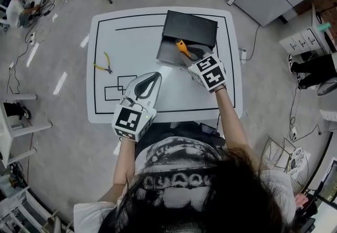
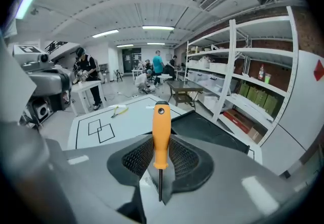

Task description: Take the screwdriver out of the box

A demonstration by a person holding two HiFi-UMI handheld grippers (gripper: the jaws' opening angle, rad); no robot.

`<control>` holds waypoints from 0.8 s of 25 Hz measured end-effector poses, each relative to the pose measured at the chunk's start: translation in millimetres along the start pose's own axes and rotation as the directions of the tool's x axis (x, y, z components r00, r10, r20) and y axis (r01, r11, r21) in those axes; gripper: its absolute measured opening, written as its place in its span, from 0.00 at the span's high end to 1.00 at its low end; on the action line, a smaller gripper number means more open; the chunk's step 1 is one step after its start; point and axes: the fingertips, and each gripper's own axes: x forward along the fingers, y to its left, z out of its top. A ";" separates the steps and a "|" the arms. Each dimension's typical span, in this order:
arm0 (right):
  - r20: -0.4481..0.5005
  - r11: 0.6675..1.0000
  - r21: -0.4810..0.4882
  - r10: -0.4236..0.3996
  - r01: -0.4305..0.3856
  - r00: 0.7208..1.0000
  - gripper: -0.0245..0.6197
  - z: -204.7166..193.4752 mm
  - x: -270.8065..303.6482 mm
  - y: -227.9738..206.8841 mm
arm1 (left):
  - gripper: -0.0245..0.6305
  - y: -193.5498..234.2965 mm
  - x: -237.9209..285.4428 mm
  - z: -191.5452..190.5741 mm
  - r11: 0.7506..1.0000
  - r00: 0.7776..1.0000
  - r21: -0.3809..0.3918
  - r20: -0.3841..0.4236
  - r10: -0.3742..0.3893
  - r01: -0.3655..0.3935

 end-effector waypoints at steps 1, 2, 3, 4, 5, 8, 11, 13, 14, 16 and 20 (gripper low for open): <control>0.016 1.000 -0.004 0.005 -0.005 1.000 0.80 2.6 -10.3 2.2 | 0.96 -5.2 0.9 0.9 1.000 1.000 0.003 0.001 0.002 -0.002; 0.030 1.000 -0.009 0.009 -0.009 1.000 0.80 4.5 -20.6 4.0 | 0.96 -10.5 2.0 1.8 1.000 1.000 0.005 0.002 0.003 -0.003; 0.045 1.000 -0.013 0.012 -0.011 0.999 0.80 5.7 -30.8 5.4 | 0.96 -16.1 3.1 2.7 1.000 1.000 0.008 0.002 0.004 -0.004; 0.060 1.000 -0.014 0.014 -0.014 0.998 0.80 6.1 -40.9 6.4 | 0.96 -22.0 4.1 3.4 1.000 1.000 0.011 0.002 0.005 -0.005; 0.077 1.000 -0.013 0.017 -0.016 0.997 0.80 6.0 -50.8 7.3 | 0.96 -28.2 4.7 4.0 1.000 1.000 0.014 0.002 0.005 -0.006; 0.118 1.000 0.008 0.028 -0.030 0.993 0.80 1.5 -81.7 12.5 | 0.96 -48.2 4.0 5.3 1.000 1.000 0.022 0.004 0.014 -0.014; 0.144 0.998 0.039 0.041 -0.047 0.989 0.80 -11.9 -110.9 15.8 | 0.96 -70.8 4.6 6.3 0.999 1.000 0.028 0.008 0.028 -0.028; 0.156 0.997 0.060 0.047 -0.057 0.987 0.80 -22.6 -128.2 17.2 | 0.96 -86.0 5.4 7.0 0.999 0.999 0.031 0.009 0.034 -0.034; 0.161 0.996 0.068 0.049 -0.060 0.986 0.80 -28.3 -136.7 18.1 | 0.96 -94.0 5.2 7.5 0.999 0.999 0.032 0.010 0.037 -0.037; 0.169 0.994 0.083 0.052 -0.066 0.984 0.80 -40.8 -153.8 20.3 | 0.96 -111.0 3.9 7.6 0.998 0.999 0.034 0.011 0.043 -0.043; 0.185 0.991 0.101 0.064 -0.084 0.981 0.80 -65.7 -183.7 27.0 | 0.96 -144.7 -1.2 4.3 0.998 0.998 0.036 0.013 0.057 -0.057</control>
